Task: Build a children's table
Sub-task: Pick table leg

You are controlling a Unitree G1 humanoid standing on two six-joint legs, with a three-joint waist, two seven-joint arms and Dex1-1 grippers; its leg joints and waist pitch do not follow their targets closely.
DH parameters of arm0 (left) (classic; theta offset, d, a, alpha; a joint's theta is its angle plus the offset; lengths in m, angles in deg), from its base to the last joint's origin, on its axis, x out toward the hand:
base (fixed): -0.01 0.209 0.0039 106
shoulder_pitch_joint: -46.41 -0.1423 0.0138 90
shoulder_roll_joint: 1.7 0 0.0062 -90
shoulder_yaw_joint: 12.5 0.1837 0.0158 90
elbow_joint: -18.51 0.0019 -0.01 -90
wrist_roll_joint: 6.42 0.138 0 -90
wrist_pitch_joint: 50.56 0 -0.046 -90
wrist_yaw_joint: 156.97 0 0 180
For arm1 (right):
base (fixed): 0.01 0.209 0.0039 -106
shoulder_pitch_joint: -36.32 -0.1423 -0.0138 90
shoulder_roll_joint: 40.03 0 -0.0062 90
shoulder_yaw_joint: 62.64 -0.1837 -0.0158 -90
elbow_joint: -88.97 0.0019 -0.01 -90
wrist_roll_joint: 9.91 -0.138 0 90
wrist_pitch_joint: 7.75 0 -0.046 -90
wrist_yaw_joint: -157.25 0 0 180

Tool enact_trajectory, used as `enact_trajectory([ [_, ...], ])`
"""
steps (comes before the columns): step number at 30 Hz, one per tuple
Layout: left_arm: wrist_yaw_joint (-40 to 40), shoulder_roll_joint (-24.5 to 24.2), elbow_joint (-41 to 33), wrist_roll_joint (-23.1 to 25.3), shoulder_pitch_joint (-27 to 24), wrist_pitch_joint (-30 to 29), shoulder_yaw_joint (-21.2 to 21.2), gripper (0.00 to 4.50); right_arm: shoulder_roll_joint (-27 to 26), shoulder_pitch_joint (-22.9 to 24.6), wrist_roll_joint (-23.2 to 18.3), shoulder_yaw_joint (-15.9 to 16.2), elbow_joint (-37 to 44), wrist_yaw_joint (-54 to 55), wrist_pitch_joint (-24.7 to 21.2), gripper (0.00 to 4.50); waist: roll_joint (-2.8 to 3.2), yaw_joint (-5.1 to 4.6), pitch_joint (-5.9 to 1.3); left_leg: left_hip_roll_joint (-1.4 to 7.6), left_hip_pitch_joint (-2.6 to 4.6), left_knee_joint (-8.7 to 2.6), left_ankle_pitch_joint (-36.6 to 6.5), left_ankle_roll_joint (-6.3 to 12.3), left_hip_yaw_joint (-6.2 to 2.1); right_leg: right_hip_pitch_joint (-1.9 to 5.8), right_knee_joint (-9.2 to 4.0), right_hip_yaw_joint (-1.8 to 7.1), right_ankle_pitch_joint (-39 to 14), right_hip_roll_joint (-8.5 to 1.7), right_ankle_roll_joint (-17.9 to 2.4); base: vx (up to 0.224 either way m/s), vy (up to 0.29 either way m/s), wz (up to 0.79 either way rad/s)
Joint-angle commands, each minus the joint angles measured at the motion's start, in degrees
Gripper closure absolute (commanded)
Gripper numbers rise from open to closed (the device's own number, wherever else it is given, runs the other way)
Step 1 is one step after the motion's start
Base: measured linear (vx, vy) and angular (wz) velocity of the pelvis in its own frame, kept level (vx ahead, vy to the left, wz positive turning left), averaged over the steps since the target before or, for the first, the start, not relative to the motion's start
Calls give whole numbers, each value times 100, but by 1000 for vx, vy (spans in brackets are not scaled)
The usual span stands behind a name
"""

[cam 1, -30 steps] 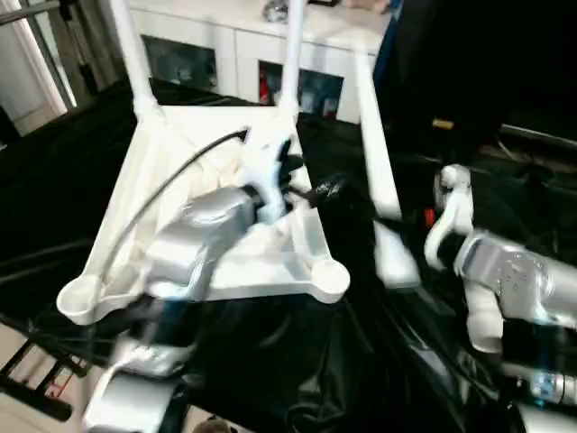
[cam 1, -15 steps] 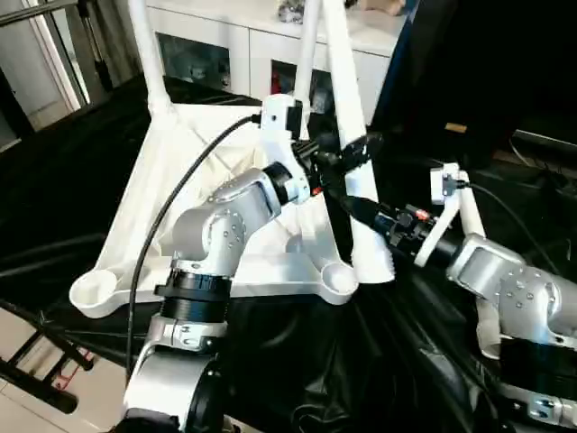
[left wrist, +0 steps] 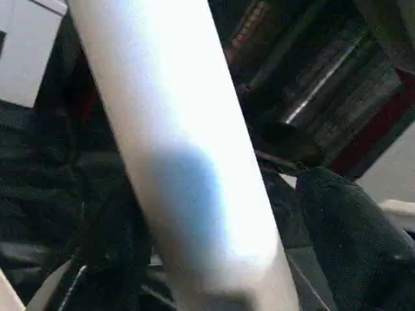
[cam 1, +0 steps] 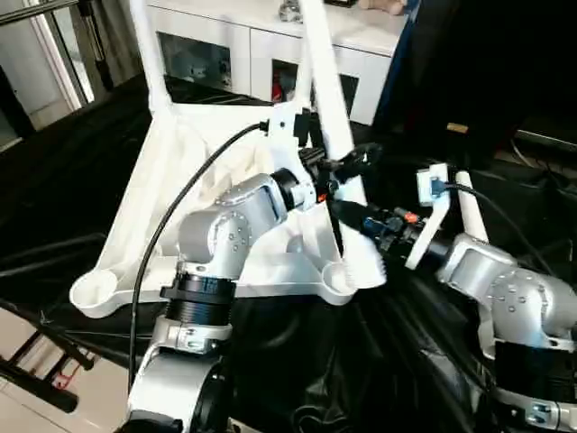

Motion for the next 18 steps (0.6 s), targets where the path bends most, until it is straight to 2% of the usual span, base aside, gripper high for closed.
enact_trajectory([
  [1, -309, 74, 14, 88, 130, -15, -94, 123, 75, 5, 313, 204, 181, 182, 305, 264, 1, 6, -390, 167, 45, -413, -1104, -207, -69, 312, -463, 221, -1325, -327, -652, 0, 0, 0],
  [4, -586, 157, -12, 100, 135, -82, -166, 159, 4, -40, 767, 649, 366, 499, 664, 264, 10, -16, -385, 162, 44, -421, -1163, -222, -74, 302, -480, 223, -1431, -319, -568, 0, 0, 0],
  [6, -845, 230, -31, 128, 116, -73, -218, 162, -96, -97, 898, 777, 380, 742, 726, 264, 17, -26, -385, 165, 51, -422, -1189, -208, -76, 292, -479, 226, -1407, -314, -567, 0, 0, 0],
  [7, -955, 261, -35, 136, 109, -67, -242, 184, -143, -116, 936, 825, 395, 838, 751, 264, 10, -34, -385, 161, 52, -427, -1215, -207, -78, 291, -478, 223, -1411, -313, -577, 0, 0, 0],
  [8, -955, 261, -35, 136, 109, -67, -242, 184, -143, -116, 936, 825, 395, 838, 751, 264, 10, -34, -385, 161, 52, -427, -1215, -207, -78, 291, -478, 223, -1411, -313, -577, 0, 0, 0],
  [9, -1123, 303, -31, 186, 99, 2, -273, 196, -199, -128, 1072, 945, 418, 1002, 830, 264, -33, -42, -385, 168, 57, -426, -1232, -195, -72, 287, -481, 226, -1389, -310, -579, 0, 0, 0],
  [12, -1239, 311, 3, 226, 102, 57, -303, 217, -251, -119, 1134, 1055, 440, 1051, 887, 264, 2, -45, -383, 169, 56, -431, -1217, -198, -75, 279, -469, 231, -1319, -307, -592, 0, 0, 0],
  [18, -1314, 224, -17, 220, 122, 176, -302, 237, -222, -151, 1199, 1164, 390, 1097, 1028, 264, -30, -38, -384, 163, 43, -424, -1106, -161, -68, 297, -447, 236, -1133, -312, -586, 0, 0, 0],
])
